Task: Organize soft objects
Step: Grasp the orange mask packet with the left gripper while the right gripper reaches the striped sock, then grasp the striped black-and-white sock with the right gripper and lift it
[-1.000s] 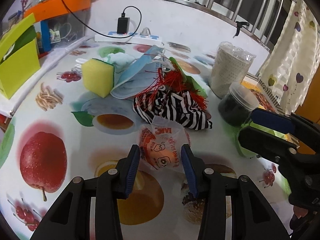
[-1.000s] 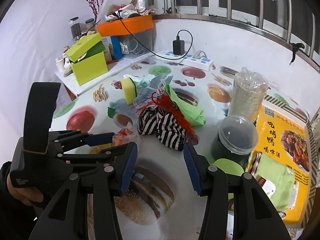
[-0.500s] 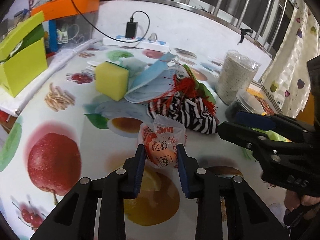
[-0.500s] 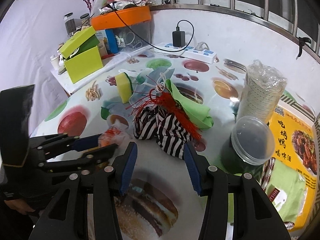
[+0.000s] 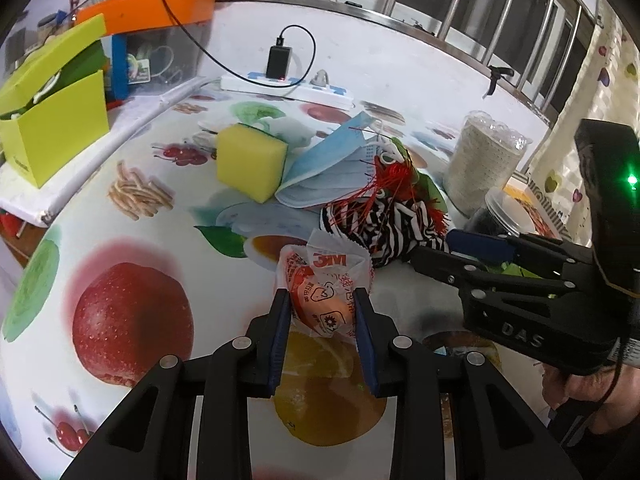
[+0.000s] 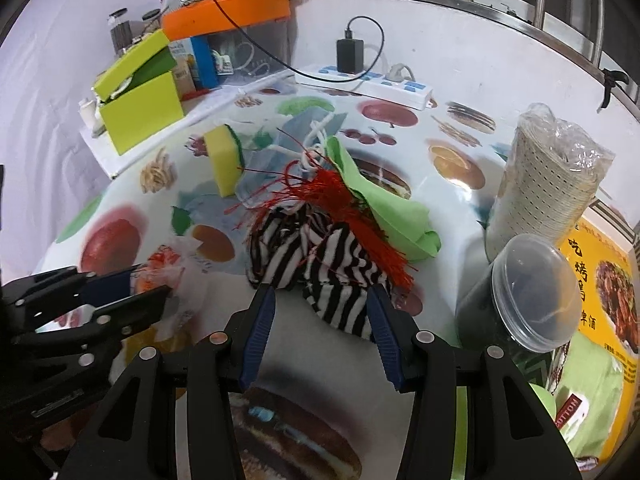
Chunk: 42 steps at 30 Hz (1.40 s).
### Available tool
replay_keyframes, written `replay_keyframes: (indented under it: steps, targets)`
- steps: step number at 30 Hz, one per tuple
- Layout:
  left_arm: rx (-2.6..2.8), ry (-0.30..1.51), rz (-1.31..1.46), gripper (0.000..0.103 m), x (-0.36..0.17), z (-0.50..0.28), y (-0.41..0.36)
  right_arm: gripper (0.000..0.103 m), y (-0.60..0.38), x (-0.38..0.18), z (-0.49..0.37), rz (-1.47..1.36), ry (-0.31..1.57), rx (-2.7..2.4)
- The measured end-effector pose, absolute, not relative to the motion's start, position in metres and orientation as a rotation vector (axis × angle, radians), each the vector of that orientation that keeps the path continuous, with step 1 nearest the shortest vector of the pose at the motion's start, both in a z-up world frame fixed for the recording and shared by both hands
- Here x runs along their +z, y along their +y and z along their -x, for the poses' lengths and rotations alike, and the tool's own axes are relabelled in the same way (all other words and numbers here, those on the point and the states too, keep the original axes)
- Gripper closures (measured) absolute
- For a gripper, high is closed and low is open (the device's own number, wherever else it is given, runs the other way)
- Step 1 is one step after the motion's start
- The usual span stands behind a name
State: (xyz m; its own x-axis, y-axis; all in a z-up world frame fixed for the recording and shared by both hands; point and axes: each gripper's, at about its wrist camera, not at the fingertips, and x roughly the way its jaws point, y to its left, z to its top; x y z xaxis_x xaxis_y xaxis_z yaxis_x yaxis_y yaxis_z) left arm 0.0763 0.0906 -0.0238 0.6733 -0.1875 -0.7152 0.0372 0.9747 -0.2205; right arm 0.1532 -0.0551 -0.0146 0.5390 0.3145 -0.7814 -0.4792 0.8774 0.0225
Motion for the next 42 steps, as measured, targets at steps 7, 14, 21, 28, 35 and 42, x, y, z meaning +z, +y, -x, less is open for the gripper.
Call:
replay_keyframes:
  steps: [7,14,21,28,35,42]
  targets:
    - [-0.133,0.834,0.198,0.073,-0.027,-0.079,0.091,0.084,-0.054,-0.025,-0.161,0.243,0.909,0.436]
    - [-0.134,0.825,0.194,0.073,-0.023,-0.075,0.089,0.096,-0.062,-0.012,-0.149,0.216,0.880,0.447]
    - [-0.145,0.805,0.175,0.073,-0.012,-0.062,0.081,0.096,-0.076,0.012,-0.120,0.182,0.830,0.487]
    - [-0.144,0.791,0.163,0.073,-0.002,-0.051,0.074,0.096,-0.082,0.031,-0.095,0.197,0.782,0.551]
    - [-0.130,0.812,0.165,0.073,-0.007,-0.050,0.076,0.072,-0.072,-0.005,-0.112,0.189,0.857,0.557]
    - [-0.131,0.843,0.178,0.073,-0.020,-0.061,0.078,0.071,-0.061,-0.025,-0.129,0.241,0.901,0.506]
